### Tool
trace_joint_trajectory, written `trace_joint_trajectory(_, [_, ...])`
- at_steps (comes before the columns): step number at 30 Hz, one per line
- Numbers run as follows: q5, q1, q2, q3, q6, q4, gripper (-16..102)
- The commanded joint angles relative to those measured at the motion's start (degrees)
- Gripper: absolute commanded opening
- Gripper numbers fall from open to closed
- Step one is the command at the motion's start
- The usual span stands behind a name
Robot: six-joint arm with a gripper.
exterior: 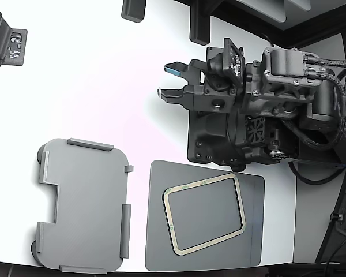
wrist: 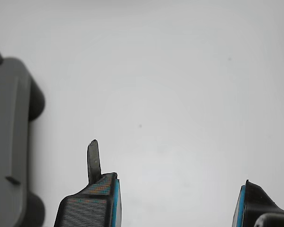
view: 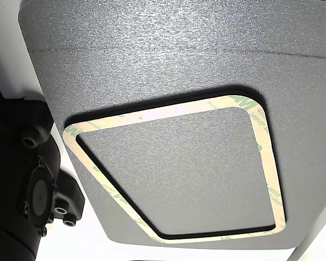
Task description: Grab top frame and put it into gray box.
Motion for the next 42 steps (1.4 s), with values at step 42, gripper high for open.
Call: trace_joint_trajectory(42, [-3.0,38.7,-34.4,-45.9,-117.3,35.2,87])
